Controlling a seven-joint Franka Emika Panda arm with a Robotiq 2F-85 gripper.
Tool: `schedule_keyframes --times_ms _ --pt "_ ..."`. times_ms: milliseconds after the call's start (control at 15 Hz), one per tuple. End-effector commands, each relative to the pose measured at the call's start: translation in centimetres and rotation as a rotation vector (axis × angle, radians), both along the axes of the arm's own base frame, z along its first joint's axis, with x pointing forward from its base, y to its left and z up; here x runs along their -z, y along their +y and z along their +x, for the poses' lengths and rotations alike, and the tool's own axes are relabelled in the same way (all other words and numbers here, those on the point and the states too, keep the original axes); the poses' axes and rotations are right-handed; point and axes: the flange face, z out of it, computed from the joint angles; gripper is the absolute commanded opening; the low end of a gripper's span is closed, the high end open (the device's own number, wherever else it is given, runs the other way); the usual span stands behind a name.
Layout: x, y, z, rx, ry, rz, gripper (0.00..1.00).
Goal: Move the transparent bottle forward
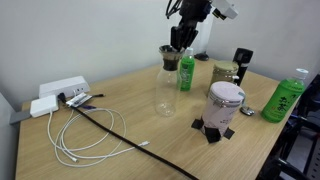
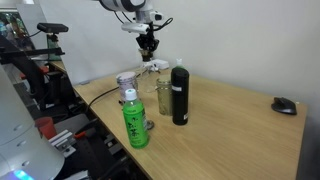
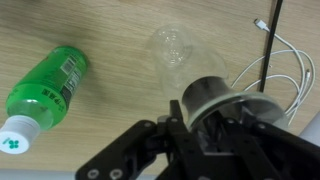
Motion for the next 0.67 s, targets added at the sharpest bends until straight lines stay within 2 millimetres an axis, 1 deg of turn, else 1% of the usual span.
schedule_keyframes --times_ms 0,67,267,333,400,467,600 --pt "0.0 -0.4 0.4 -0.014 0.043 0.018 0.00" --pt "-0.2 -0.3 0.5 -0.013 0.048 0.026 0.04" --pt "-0.7 -0.3 0.5 -0.023 0.061 0.038 0.04" --pt "-1.1 -0.3 0.6 -0.027 0.063 0.051 0.04" --pt "-1.5 -0.2 0.6 -0.031 0.064 0.065 0.00" --pt "-1.7 -0.3 0.7 -0.035 0.067 0.076 0.03" --pt "-2.1 -0.4 0.7 -0.044 0.080 0.108 0.03"
